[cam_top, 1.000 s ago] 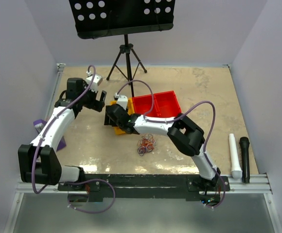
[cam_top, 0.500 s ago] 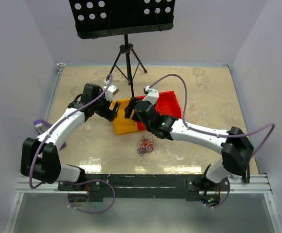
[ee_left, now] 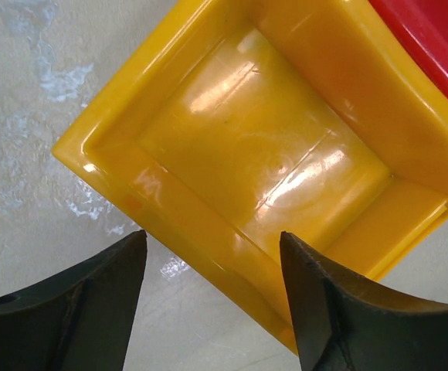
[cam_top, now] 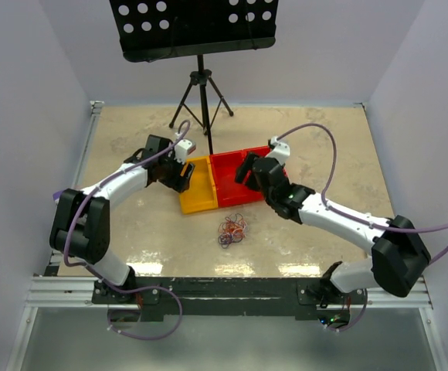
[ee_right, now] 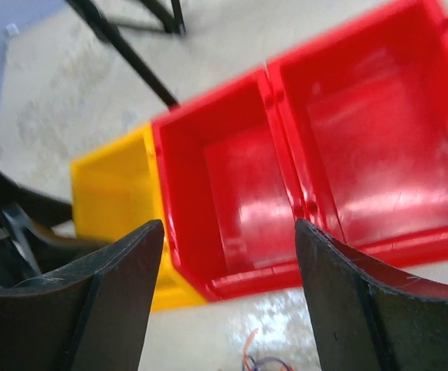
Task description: Untangle the cables
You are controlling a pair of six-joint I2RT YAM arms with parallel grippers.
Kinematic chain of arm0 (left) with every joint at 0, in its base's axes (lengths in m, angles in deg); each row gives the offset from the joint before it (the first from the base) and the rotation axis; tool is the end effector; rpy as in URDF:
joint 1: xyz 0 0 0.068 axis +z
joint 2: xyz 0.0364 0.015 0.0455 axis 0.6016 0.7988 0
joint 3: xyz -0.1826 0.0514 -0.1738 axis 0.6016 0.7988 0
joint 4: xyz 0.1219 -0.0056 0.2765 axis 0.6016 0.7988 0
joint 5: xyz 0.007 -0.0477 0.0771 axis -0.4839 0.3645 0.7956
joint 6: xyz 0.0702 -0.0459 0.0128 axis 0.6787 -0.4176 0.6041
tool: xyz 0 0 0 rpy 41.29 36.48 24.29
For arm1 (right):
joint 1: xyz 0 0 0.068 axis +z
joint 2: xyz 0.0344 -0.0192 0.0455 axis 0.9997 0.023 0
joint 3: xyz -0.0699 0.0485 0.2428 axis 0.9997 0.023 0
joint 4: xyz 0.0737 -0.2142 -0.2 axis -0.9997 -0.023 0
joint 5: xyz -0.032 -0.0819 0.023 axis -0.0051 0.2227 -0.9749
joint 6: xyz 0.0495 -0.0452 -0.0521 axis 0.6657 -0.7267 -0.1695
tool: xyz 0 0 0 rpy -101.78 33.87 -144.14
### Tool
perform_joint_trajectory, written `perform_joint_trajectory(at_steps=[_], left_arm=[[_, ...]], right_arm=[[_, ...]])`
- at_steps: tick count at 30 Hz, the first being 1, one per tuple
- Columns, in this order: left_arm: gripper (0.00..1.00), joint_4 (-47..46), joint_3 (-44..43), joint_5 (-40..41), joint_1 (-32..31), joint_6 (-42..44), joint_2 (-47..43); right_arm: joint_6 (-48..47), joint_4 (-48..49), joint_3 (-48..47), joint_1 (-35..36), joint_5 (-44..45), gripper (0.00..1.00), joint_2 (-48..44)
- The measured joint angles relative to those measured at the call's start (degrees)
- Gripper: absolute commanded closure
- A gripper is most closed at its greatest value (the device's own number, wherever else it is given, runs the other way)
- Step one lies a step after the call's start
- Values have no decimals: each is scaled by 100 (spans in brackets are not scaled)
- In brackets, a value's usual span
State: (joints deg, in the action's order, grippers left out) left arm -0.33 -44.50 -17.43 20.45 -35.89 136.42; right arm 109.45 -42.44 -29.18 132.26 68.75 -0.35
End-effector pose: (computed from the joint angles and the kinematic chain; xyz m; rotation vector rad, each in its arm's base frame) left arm 0.3660 -0.1263 0.1323 0.6488 2.4306 -0.3416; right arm 0.3000 0.2368 0.2276 0.3448 1.9701 0.5140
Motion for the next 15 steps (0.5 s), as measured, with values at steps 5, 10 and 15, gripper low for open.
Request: perform_joint_trajectory(at_steps=[5, 10, 15], left_arm=[[37, -184, 7, -42, 0, 94, 0], [49, -258, 118, -151, -2, 236, -114], [53, -275, 188, -164, 2, 354, -197]], right_arm=[[271, 33, 610, 586, -240, 29, 214], [540, 42, 929, 1211, -413, 31, 382], [804, 170, 1172, 1419, -533, 32, 374]])
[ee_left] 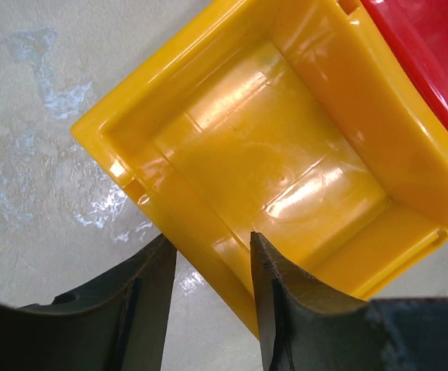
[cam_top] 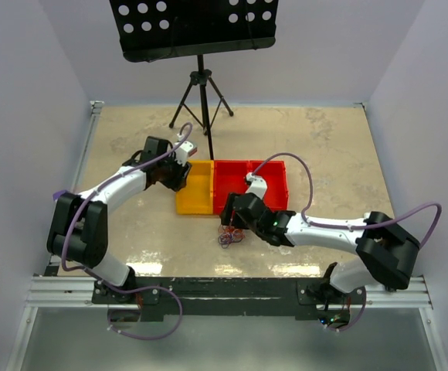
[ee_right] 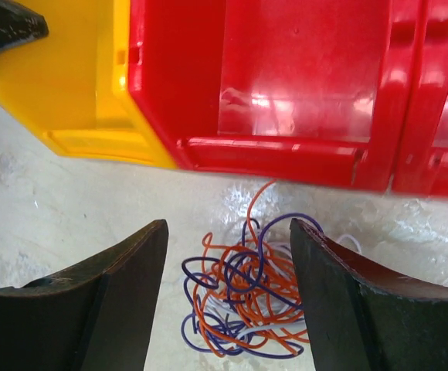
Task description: Untangle the cables
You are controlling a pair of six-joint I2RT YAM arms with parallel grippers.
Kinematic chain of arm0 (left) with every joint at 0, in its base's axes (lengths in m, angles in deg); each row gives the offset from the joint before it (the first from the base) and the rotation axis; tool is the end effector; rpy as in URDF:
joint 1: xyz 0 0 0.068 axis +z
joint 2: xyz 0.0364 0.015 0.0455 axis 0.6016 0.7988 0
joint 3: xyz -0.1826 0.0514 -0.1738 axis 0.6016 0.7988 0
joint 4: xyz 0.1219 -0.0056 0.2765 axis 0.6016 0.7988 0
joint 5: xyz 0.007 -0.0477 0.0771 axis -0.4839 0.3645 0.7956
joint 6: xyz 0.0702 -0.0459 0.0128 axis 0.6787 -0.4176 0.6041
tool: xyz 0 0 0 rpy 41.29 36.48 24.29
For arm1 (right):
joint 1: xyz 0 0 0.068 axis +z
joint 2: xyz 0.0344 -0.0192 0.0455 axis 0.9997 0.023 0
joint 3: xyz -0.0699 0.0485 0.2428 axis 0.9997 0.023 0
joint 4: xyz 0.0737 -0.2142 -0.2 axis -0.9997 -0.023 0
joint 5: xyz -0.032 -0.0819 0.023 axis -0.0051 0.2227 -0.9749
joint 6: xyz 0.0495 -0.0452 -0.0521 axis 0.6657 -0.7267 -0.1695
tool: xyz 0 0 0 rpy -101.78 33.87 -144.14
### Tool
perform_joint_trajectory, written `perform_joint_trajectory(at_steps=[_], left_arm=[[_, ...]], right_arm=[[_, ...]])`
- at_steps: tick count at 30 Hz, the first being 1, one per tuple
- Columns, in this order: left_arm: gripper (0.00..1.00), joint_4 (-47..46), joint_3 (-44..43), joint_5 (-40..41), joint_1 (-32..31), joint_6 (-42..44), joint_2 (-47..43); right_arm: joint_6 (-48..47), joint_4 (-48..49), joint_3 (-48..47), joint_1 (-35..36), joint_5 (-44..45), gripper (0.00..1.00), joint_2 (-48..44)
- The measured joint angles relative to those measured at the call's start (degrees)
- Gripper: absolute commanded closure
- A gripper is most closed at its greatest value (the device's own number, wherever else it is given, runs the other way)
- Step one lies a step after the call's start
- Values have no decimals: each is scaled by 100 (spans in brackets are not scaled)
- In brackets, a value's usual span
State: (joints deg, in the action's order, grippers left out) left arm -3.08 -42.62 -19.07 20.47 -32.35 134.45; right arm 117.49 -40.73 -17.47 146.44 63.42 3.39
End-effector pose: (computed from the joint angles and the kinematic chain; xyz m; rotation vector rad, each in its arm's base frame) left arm 0.3627 -0.1273 0.1377 0.7264 2.3496 -0.3476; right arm 0.2126 0.2826 0.1266 0.1322 2.2652 0.6197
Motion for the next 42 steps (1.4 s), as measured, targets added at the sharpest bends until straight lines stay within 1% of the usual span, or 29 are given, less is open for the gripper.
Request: perform_joint_trajectory(at_steps=[2, 5, 7, 9, 11, 13, 16, 19, 23, 27, 32, 37, 39, 42], left_arm=[[51, -24, 20, -26, -9, 83, -9], [43, -39, 74, -48, -13, 164, -42], [29, -22, 74, -48, -11, 168, -50], [19, -15, 74, -52, -13, 146, -76], [5, 24, 70, -57, -11, 111, -136], [0, 149, 31, -66, -11, 50, -208], [0, 387, -70, -109, -11, 22, -361], [0, 754, -229, -249, -11, 81, -675], [0, 1128, -463, -769, -11, 398, -1137], [0, 1362, -466, -1416, -13, 713, -1574], [0, 1513, -361, -2249, -46, 1045, -1814], [0, 1727, 118, -3283, -94, 1556, -2033], [0, 1928, 341, -3661, -109, 1884, -2122], [0, 2243, 483, -4011, -138, 2352, -2146]], right_arm=[[81, 7, 46, 52, -7, 33, 0], [170, 42, 72, 131, -7, 35, -4], [214, 44, 79, 179, -7, 40, -7], [236, 59, 79, 203, -7, 52, -7], [247, 107, 79, 216, -7, 63, -7], [221, 142, 79, 223, -7, 73, -7], [122, 238, 76, 225, -22, 83, -7], [-81, 382, 70, 227, -61, 89, -13], [-417, 518, 15, 264, -192, 97, -98], [-667, 645, -96, 339, -328, 100, -297], [-852, 796, -221, 407, -494, 100, -693], [-896, 984, -221, 422, -754, 100, -984], [-894, 1032, -221, 422, -789, 100, -1010], [-859, 1040, -221, 422, -835, 100, -1012]])
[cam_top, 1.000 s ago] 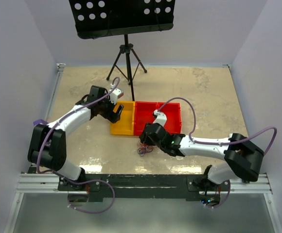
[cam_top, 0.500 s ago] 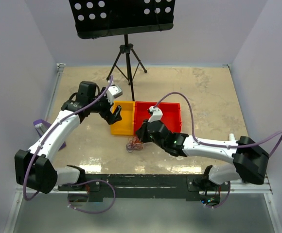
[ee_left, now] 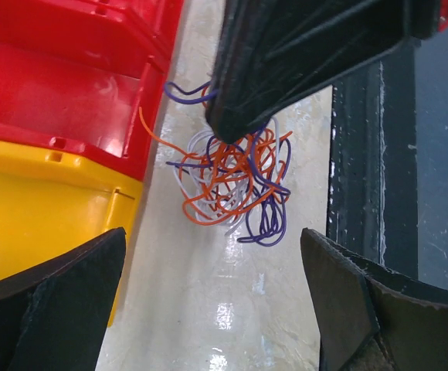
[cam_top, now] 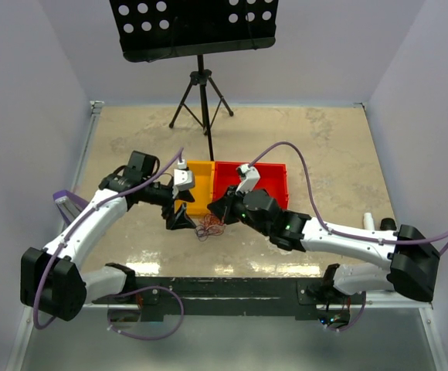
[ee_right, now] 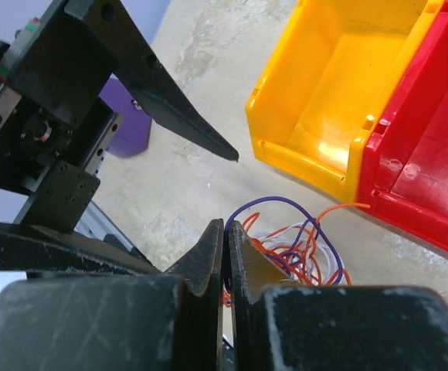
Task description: Untangle the cables
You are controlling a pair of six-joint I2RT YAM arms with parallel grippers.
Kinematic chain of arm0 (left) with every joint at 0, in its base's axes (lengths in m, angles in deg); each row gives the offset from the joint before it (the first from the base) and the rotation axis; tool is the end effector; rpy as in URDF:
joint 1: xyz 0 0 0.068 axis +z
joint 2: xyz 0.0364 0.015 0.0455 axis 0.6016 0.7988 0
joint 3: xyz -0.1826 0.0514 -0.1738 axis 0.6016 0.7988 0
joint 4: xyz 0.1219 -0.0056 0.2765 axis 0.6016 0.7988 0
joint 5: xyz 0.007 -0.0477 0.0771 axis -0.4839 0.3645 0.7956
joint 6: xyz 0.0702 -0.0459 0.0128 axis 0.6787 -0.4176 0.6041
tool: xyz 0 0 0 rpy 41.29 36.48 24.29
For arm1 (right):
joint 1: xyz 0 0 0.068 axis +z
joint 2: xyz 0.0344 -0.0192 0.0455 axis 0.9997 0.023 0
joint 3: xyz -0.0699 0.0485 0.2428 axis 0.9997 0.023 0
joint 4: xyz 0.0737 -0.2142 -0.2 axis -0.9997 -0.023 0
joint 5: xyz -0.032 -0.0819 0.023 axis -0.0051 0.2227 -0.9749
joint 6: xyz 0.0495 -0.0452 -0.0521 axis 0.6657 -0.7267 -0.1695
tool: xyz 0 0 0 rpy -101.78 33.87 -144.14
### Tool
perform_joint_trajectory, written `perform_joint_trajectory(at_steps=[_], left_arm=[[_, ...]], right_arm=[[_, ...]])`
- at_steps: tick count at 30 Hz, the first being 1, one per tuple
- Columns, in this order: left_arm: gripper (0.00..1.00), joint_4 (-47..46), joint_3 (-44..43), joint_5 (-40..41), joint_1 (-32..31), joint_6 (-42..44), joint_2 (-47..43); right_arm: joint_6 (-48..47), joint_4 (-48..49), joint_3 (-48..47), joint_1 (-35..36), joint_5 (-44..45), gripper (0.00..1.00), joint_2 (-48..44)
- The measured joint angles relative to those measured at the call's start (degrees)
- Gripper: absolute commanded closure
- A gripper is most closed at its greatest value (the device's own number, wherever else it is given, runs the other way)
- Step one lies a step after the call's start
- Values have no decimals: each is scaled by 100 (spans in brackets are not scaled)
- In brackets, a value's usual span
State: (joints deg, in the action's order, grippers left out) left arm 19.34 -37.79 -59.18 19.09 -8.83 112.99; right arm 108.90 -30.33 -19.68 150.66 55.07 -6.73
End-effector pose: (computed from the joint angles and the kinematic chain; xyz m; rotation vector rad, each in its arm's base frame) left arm 0.2529 -0.1457 0.2191 1.3230 1.8406 -1.0447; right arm 0.1876 0.3125 0.2234 -0.1075 1.9889 1.0315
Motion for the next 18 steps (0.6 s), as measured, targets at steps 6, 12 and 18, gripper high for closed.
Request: perform_joint_trajectory(at_steps=[6, 12, 18], left_arm=[[3, 107, 20, -210, -42, 315, 46], [0, 127, 20, -223, -63, 551, 267], [0, 275, 20, -407, -63, 1178, 197]], right_arm=[[114, 70, 0, 0, -155, 100, 70], [245, 247, -2, 0, -391, 100, 74], [310, 234, -264, 0, -450, 100, -66]])
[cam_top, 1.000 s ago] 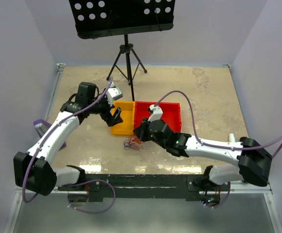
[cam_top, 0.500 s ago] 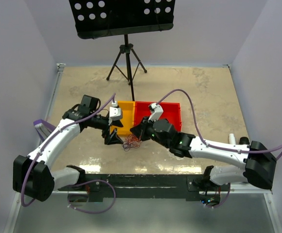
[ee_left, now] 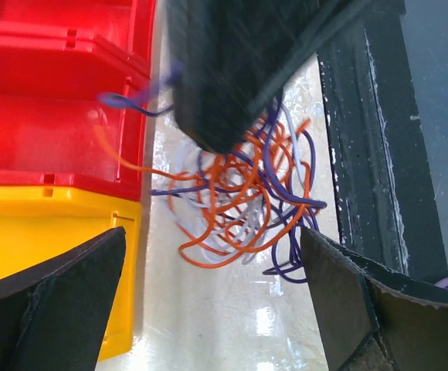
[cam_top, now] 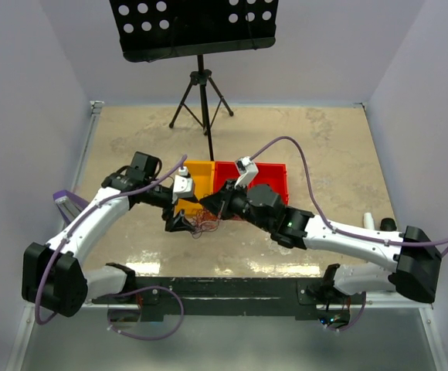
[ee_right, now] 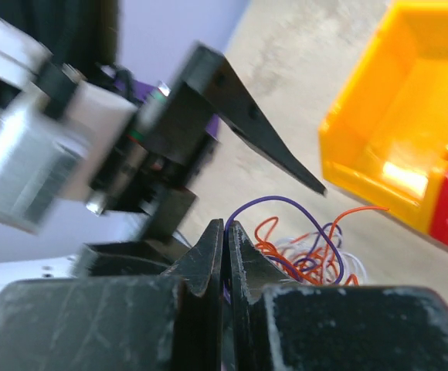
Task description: Untangle the cables
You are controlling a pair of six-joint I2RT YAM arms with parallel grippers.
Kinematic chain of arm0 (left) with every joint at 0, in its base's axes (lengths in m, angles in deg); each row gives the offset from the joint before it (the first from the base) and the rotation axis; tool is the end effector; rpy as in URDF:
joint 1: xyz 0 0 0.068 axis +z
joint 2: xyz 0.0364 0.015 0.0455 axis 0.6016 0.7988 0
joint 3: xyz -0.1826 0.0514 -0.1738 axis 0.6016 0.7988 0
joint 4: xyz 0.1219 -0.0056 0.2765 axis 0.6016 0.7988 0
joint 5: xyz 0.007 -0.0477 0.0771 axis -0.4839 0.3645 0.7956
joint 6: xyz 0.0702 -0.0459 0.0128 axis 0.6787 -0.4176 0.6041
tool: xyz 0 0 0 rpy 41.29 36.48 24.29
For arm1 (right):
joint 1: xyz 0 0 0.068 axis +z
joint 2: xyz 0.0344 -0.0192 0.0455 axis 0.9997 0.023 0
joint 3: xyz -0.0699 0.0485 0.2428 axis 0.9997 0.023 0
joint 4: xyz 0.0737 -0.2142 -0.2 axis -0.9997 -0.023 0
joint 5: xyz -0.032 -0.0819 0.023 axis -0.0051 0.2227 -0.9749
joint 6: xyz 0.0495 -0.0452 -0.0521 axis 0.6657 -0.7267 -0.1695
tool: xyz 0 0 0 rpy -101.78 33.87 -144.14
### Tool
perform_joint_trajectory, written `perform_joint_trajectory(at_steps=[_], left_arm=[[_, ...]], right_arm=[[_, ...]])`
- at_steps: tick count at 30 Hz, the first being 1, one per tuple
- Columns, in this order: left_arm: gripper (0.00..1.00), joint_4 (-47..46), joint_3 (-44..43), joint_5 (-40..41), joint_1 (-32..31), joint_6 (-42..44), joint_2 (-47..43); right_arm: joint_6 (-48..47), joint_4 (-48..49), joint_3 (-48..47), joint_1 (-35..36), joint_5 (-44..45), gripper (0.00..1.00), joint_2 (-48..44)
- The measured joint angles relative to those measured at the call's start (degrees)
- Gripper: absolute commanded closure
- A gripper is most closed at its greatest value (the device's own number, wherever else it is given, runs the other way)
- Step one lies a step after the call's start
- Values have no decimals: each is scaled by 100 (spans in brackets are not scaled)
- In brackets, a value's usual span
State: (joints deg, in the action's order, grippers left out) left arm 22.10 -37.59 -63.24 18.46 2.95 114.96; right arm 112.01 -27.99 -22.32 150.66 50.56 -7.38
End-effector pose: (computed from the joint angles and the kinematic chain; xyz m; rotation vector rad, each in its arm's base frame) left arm 0.2466 -0.1499 0.2099 1.4746 1.6841 -1.0727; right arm 0.1855 0.3208 0.2525 -0.0954 1.9328 1.2016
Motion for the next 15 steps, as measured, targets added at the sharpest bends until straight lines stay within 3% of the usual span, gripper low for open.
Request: perform_joint_trajectory(at_steps=[13, 15], left_arm=[[0, 616, 0, -369, 0, 953, -144], [7, 675, 0, -426, 2, 1043, -142]], right_arm=[[42, 48, -385, 0, -101, 100, -210], [46, 42, -407, 2, -118, 100, -208]])
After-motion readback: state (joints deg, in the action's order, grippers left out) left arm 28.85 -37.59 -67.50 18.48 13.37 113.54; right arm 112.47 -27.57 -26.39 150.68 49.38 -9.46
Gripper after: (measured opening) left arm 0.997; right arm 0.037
